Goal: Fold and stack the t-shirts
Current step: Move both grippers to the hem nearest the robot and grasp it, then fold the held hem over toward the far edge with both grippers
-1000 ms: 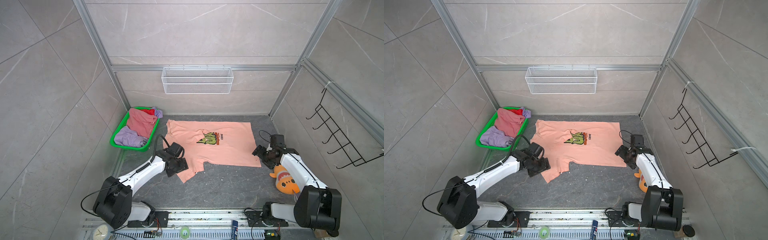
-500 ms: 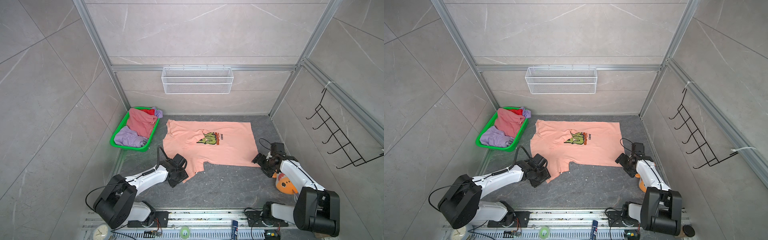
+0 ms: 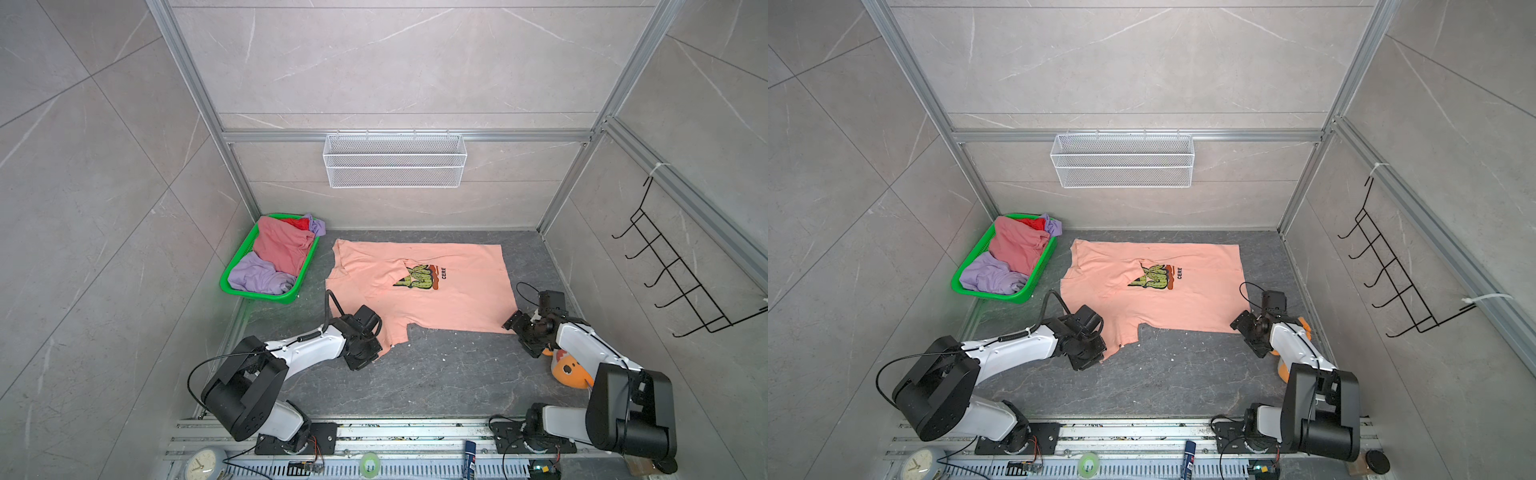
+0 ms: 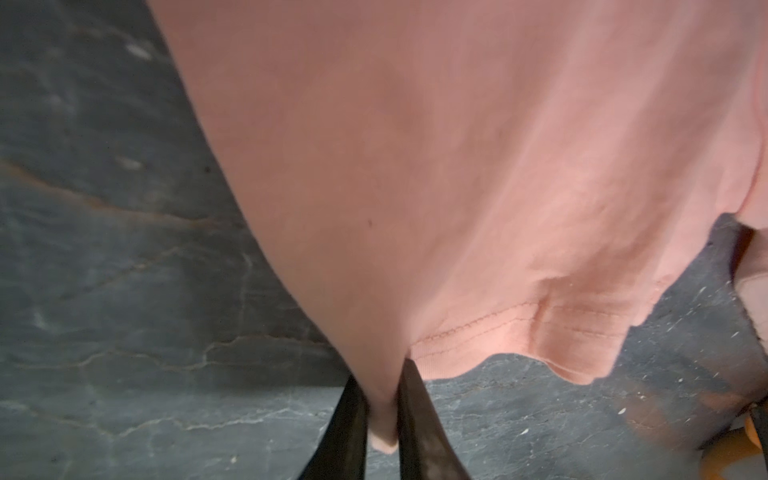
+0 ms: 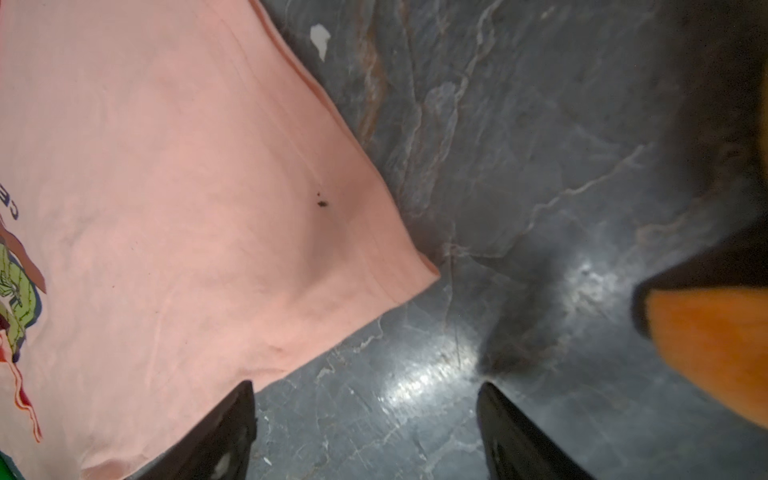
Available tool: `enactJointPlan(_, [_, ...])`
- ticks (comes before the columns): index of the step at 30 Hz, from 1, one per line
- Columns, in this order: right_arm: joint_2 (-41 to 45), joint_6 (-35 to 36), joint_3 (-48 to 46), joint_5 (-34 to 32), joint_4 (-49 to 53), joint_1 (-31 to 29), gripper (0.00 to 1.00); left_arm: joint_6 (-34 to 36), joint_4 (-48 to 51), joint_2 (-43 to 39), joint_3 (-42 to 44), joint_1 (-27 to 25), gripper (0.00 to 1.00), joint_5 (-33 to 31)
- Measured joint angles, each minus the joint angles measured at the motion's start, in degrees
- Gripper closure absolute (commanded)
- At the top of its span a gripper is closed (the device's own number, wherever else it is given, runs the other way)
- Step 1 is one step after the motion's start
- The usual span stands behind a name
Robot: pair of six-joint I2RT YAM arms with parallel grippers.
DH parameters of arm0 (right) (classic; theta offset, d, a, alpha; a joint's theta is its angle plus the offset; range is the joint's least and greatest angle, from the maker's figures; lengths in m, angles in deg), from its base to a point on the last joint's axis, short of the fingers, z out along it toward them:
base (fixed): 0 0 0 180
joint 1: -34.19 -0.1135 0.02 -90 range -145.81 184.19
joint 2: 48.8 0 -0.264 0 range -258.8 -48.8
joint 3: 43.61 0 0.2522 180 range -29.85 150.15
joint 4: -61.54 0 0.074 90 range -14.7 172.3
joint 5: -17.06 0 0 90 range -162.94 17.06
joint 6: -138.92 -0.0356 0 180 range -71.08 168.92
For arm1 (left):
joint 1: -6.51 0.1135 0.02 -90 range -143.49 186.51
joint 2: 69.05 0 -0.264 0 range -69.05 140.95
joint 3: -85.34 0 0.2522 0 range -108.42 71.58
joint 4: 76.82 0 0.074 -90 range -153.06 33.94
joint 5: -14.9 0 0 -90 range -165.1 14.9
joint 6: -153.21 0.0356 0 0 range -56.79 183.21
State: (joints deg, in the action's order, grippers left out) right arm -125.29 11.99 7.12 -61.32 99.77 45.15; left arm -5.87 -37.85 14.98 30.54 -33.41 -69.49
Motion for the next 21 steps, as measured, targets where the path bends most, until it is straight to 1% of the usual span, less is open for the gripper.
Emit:
enactJointPlan(3, [-2.73,-1.05,0.22,0.00,-1.88,0.00,0.22,0.26,1.16,-0.31,-0.09,-0.07,0.98,-0.87])
enactJointPlan(4, [-3.08,-1.29,0.31,-0.02,-2.91,0.00,0.24,0.33,1.70,-0.59,-0.13,-0.07,0.99,-1.22])
enactJointPlan(6, [-4.52,-2.03,0.96,-0.24,-4.44,0.02,0.32,0.74,2.69,-1.77,-0.15,-0.07,0.99,-2.12])
enactJointPlan(7, [-5.31,-2.29,1.40,-0.31,-4.90,0.00,0.37,0.98,3.10,-2.38,-0.22,-0.04,1.00,-2.54])
enactJointPlan(9, [-6.86,-2.58,2.10,-0.59,-6.19,0.00,0.52,1.70,4.00,-3.58,-0.70,0.00,1.00,-3.19])
enactJointPlan(11, [-7.72,-2.78,2.23,-1.29,-7.06,0.00,0.72,2.58,5.11,-4.72,-1.68,0.04,1.00,-4.24])
enactJointPlan(13, [-8.33,-2.91,2.27,-1.79,-7.23,0.00,0.85,3.19,6.12,-5.92,-2.62,0.13,1.00,-5.38])
enactJointPlan(14, [-8.68,-2.99,2.27,-1.81,-7.28,0.02,0.90,3.45,6.75,-6.75,-3.08,0.28,1.00,-5.86])
enactJointPlan(17, [-8.63,-2.64,2.29,-1.68,-6.67,0.00,0.99,3.87,7.87,-9.53,-3.50,0.44,1.00,-7.19])
enactJointPlan(19, [-7.37,-2.27,2.25,-1.51,-5.53,0.00,1.00,3.67,8.50,-11.72,-3.50,0.44,1.00,-7.28])
enactJointPlan(21, [-3.80,-2.03,1.95,-1.51,-3.54,0.00,1.00,3.08,9.01,-14.05,-3.30,0.22,1.00,-7.30])
